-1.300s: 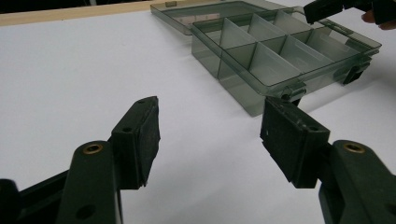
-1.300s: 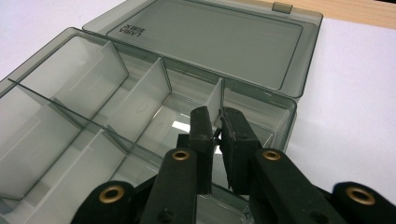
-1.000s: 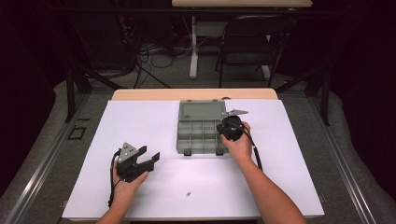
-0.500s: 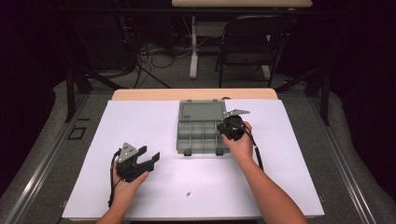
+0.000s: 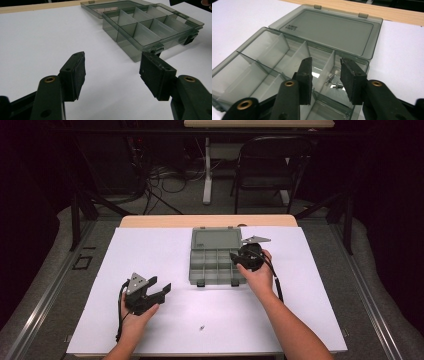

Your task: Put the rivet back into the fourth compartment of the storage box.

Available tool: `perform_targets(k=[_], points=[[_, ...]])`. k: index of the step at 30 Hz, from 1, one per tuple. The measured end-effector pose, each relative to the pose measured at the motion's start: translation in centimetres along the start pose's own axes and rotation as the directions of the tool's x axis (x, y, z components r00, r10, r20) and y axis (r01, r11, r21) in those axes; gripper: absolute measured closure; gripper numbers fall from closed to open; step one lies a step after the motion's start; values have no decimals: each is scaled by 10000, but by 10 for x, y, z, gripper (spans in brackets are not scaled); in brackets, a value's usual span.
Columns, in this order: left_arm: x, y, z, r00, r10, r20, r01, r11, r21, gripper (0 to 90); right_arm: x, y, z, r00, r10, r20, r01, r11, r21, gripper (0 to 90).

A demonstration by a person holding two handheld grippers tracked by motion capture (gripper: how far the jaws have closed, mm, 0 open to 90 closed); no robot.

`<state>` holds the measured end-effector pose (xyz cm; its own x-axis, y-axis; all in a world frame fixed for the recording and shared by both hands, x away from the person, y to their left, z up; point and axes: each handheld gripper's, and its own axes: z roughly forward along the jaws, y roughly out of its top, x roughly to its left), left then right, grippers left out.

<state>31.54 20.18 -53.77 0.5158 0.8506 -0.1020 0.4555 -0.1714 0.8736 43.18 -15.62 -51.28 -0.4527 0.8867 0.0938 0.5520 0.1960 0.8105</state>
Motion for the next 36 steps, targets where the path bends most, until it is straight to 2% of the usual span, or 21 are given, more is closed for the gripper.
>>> perform_targets(k=[11,23,36], points=[[0,0,-1,10000,-39,7,39,10000,20,373,14,2,-13,9986,-527,-67,526,9985,-151,474],[0,0,0,10000,-7,-15,7,10000,-17,373,28,-6,-34,9951,-986,-37,984,9945,-368,412],[0,0,0,10000,-19,-27,19,10000,-17,373,45,-27,-59,9877,-1440,-601,1406,9884,-579,429]])
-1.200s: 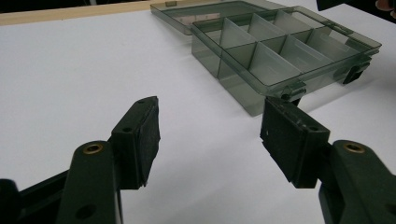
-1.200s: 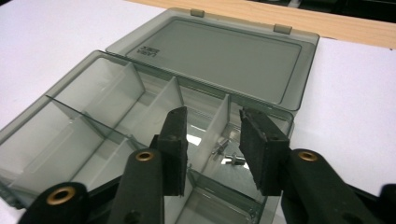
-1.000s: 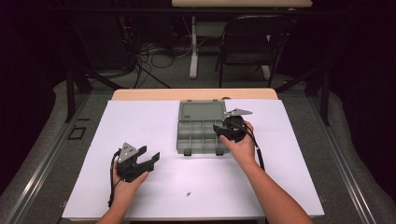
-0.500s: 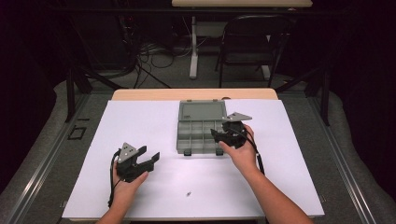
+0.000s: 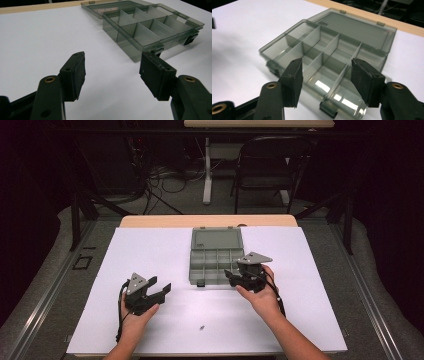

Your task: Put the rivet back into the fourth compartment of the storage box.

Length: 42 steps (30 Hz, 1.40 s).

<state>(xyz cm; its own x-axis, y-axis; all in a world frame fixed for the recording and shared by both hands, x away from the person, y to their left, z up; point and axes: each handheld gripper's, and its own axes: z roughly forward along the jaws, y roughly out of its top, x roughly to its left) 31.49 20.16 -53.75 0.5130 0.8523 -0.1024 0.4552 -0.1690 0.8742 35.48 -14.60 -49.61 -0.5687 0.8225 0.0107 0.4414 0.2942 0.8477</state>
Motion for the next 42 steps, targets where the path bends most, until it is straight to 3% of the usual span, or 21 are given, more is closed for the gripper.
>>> perform_targets(k=[7,11,13,15,21,27,42], points=[[0,0,0,10000,-1,1,1,10000,-18,373,8,-11,-13,9998,-171,-39,170,9996,-236,427],[0,0,0,10000,3,7,-3,10000,-19,373,8,-15,-19,9997,-14,-246,10,9998,-198,421],[0,0,-1,10000,18,-13,-18,10000,-36,373,10,-18,-22,9989,16,-464,-32,9994,-339,406],[0,0,-1,10000,9,-15,-9,10000,-35,373,12,-21,-23,9993,-187,-335,174,9991,-392,367],[0,0,-1,10000,15,-19,-16,10000,-40,373,20,-32,-24,9980,-539,-336,530,9982,-272,331],[0,0,-1,10000,18,-12,-18,10000,-40,373,28,-43,-25,9960,-584,-683,579,9983,-91,331],[0,0,-1,10000,-15,2,15,10000,-58,373,51,-65,-18,9863,-1110,-1220,1136,9934,145,376]])
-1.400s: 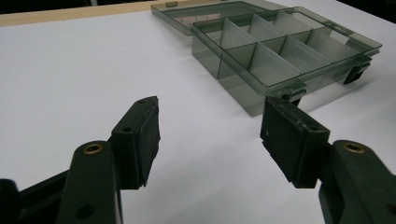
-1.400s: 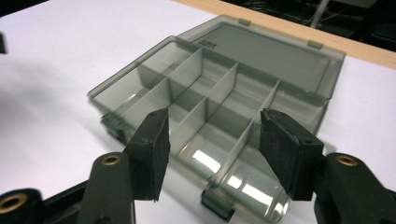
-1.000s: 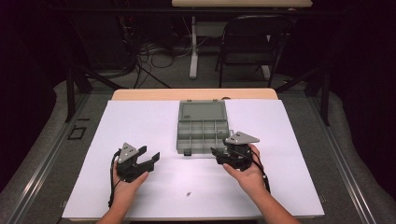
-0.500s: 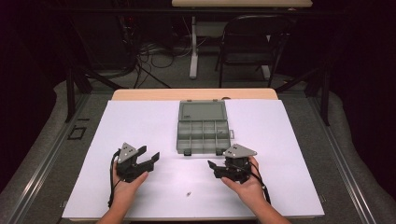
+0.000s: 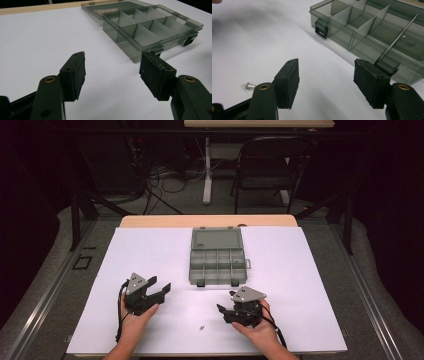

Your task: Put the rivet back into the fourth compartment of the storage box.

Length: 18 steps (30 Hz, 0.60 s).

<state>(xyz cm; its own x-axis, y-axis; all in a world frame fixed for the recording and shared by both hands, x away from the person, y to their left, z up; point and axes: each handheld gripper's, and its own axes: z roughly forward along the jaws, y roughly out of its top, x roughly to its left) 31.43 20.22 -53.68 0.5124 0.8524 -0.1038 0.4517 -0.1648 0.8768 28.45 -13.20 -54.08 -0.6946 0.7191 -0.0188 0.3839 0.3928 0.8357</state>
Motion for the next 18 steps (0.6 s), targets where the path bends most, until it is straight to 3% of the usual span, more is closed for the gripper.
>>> perform_targets(k=[18], points=[[-1,0,1,10000,75,7,-76,10000,45,373,18,-1,11,9924,-263,-1206,277,9996,99,567]])
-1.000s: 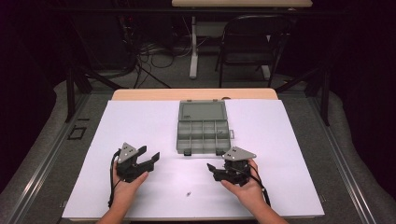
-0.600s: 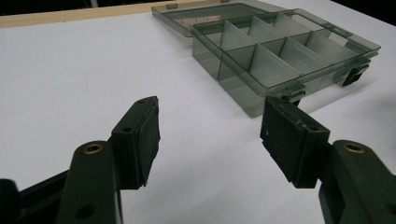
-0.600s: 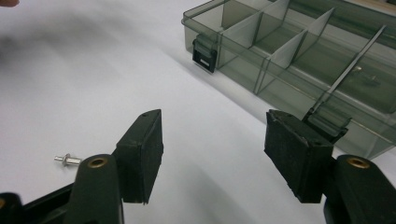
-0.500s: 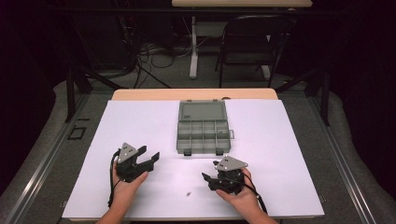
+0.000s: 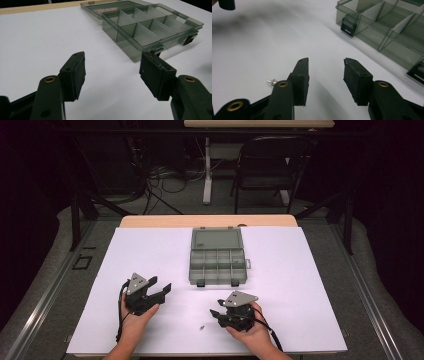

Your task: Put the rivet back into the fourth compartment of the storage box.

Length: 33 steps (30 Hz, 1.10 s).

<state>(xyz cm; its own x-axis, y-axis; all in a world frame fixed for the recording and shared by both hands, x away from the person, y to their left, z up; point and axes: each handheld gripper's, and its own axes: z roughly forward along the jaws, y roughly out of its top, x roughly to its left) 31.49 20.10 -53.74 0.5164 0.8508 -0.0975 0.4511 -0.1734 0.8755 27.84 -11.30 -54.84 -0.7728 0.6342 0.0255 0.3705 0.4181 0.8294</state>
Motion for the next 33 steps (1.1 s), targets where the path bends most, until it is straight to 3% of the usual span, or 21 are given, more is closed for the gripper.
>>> perform_targets(k=[3,6,17,33], points=[[0,0,0,10000,-13,-2,13,10000,-19,373,5,1,3,9996,-166,-243,173,9995,263,576],[0,0,0,10000,0,-10,0,10000,-21,373,10,0,7,9989,-206,-417,211,9997,133,584],[0,0,0,10000,-2,6,2,10000,12,373,24,1,17,9923,-341,-1188,396,9983,439,630],[0,0,0,10000,19,2,-19,10000,17,373,33,-2,22,9833,-562,-1732,696,9949,726,717]])
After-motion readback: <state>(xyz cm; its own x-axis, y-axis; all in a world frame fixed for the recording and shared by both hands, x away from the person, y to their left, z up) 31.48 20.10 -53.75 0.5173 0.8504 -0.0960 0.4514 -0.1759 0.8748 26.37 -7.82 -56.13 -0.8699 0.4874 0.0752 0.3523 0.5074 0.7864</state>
